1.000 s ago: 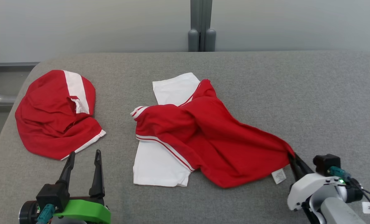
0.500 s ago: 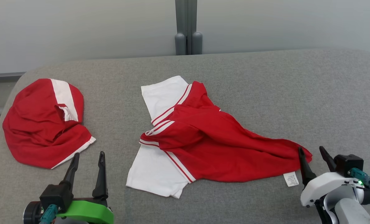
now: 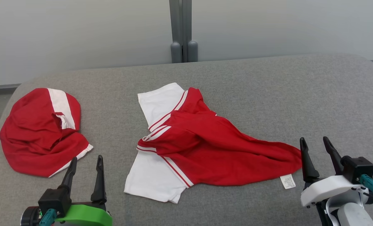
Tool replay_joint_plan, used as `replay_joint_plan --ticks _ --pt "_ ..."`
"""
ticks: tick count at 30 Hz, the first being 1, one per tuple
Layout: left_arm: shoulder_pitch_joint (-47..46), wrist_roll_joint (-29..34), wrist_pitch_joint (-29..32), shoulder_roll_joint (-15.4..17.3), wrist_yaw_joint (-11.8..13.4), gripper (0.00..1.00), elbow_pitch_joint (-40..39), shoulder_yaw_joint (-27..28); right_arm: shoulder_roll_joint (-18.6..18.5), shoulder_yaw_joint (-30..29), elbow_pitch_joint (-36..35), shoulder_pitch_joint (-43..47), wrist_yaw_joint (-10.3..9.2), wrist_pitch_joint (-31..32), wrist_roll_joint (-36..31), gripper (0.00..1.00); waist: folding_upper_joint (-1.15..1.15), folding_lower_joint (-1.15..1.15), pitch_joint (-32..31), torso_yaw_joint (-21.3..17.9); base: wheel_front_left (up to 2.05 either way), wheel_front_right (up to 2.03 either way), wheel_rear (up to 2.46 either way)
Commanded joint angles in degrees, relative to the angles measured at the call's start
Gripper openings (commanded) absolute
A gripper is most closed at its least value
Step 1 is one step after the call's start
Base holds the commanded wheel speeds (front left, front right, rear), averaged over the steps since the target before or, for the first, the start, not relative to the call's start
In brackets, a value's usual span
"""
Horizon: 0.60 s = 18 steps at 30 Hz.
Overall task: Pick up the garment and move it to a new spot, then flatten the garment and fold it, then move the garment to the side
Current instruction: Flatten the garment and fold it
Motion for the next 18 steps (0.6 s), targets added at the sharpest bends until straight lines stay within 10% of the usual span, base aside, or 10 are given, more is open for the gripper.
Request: replay_joint_plan --ticks 1,18 --pt "0.6 0.6 0.0 0.0 -0.2 1.0 -0.2 0.4 0.2 -0.2 -1.5 1.3 -0.1 0.0 -0.5 1.0 0.0 0.0 -0.2 -0.2 0.0 0.0 0.0" --pt "1.3 0.9 0.0 0.0 -0.2 1.0 -0.3 1.4 2.0 3.2 -14.3 7.7 -0.1 0.0 0.3 1.0 0.0 0.0 -1.2 -0.7 0.0 0.0 0.0"
